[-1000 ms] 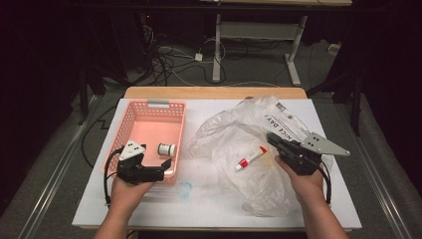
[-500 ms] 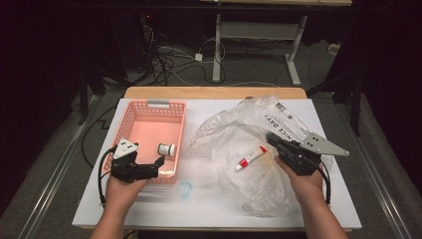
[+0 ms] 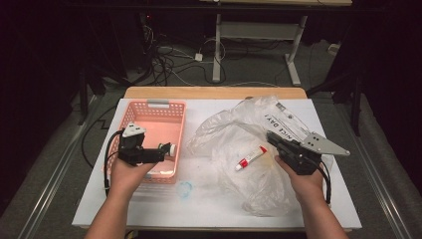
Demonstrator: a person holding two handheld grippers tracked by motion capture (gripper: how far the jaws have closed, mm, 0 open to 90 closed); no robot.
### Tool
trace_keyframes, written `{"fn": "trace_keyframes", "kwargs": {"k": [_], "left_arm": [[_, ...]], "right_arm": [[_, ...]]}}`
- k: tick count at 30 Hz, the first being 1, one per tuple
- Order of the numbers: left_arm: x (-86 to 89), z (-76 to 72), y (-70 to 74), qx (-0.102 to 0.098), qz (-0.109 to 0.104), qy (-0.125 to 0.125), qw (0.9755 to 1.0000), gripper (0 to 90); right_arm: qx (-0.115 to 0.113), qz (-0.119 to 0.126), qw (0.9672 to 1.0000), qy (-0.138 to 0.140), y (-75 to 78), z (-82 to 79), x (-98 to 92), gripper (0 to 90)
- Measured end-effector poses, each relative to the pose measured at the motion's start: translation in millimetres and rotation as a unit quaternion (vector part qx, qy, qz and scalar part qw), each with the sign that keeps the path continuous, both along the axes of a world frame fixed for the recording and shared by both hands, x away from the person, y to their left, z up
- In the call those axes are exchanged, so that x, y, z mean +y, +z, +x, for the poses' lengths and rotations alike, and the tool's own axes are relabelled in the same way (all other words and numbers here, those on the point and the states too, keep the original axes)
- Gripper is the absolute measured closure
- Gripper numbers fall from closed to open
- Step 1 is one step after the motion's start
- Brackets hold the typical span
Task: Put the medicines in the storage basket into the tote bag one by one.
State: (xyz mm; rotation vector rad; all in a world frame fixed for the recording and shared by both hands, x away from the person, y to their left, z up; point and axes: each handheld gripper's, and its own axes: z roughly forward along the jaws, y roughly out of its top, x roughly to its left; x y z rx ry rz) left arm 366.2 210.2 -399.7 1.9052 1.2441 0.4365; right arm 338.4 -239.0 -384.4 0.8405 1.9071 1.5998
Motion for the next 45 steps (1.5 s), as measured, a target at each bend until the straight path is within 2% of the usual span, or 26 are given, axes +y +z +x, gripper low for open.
{"fn": "trace_keyframes", "kwargs": {"k": [5,10,15,21,22,27,34,45], "left_arm": [[-1.8,18.0,-0.6,0.029,0.007,0.002,0.9996,0.0],[-4.6,33.5,-4.4,0.062,0.015,0.002,0.9980,0.0],[-5.9,48.1,-9.9,0.098,0.037,0.006,0.9945,0.0],[-8.9,59.7,-15.6,0.128,0.047,0.002,0.9907,0.1],[-9.0,61.4,-16.9,0.134,0.047,0.002,0.9899,2.3],[-11.8,70.0,-25.6,0.172,0.050,-0.002,0.9838,5.5],[-13.9,75.1,-33.3,0.209,0.055,-0.015,0.9763,11.8],[-20.2,78.8,-41.1,0.247,0.069,-0.031,0.9661,19.7]], "right_arm": [[-0.001,-0.001,1.0000,0.000,0.1,0.1,-0.2,90.0],[0.000,0.000,1.0000,0.001,-0.1,0.4,-0.6,90.0],[0.000,0.001,1.0000,0.000,0.3,0.2,-1.1,90.0],[0.000,0.003,1.0000,0.000,0.3,0.5,-1.6,90.0],[0.000,0.003,1.0000,0.000,0.3,0.4,-1.8,90.0],[0.001,0.003,1.0000,0.000,0.2,0.1,-1.5,90.0],[0.001,0.005,1.0000,0.000,-0.2,0.7,-2.0,90.0],[0.003,0.002,1.0000,0.001,-0.8,0.7,-1.6,90.0]]}}
